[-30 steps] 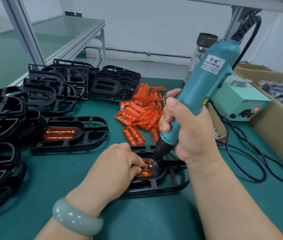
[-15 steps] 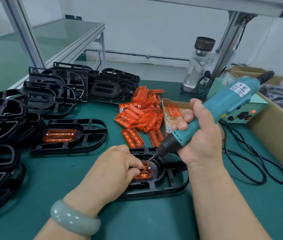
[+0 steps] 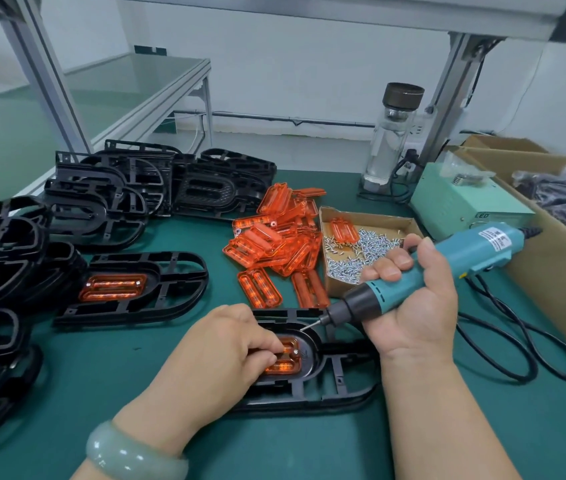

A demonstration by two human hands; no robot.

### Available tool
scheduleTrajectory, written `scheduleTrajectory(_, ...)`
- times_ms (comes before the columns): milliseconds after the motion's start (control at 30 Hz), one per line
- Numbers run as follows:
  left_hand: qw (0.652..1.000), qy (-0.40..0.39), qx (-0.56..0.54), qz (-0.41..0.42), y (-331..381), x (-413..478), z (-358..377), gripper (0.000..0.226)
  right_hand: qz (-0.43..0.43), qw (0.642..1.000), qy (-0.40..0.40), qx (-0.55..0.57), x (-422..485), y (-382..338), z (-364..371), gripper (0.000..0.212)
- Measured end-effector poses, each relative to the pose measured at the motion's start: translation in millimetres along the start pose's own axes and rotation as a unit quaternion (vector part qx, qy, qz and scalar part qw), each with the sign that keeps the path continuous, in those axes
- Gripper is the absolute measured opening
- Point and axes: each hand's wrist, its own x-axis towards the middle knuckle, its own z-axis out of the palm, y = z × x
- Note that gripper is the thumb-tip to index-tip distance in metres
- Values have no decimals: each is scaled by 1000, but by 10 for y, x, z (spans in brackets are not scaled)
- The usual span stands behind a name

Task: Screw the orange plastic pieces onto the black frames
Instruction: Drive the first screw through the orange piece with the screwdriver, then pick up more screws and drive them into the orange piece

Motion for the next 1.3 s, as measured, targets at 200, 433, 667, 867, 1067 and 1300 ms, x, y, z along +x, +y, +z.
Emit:
scheduleTrajectory(200,998,-40,54,-9,67,-14,-165,17,9,999,31,3,28,-39,-28,8)
scheduleTrajectory(433,997,-30,68,23,311,389,-313,22,17,999,47,7,68,-72,-30,12)
scheduleTrajectory(667,996,-52,26,71,532,1178,-57,33,17,999,43,6,97,-95,-32,14)
scheduleTrajectory(867,971,-157,165,66,666,1565,191,55,20,999,48,4,117,-89,-40,14)
scheduleTrajectory(1067,932,-237,259,84,726,1629,264,37,16,999,51,11,134,-102,-68,14)
scheduleTrajectory(1300,946,-169,271,58,746,1681,317,28,4,999,51,3,135,-94,-60,12)
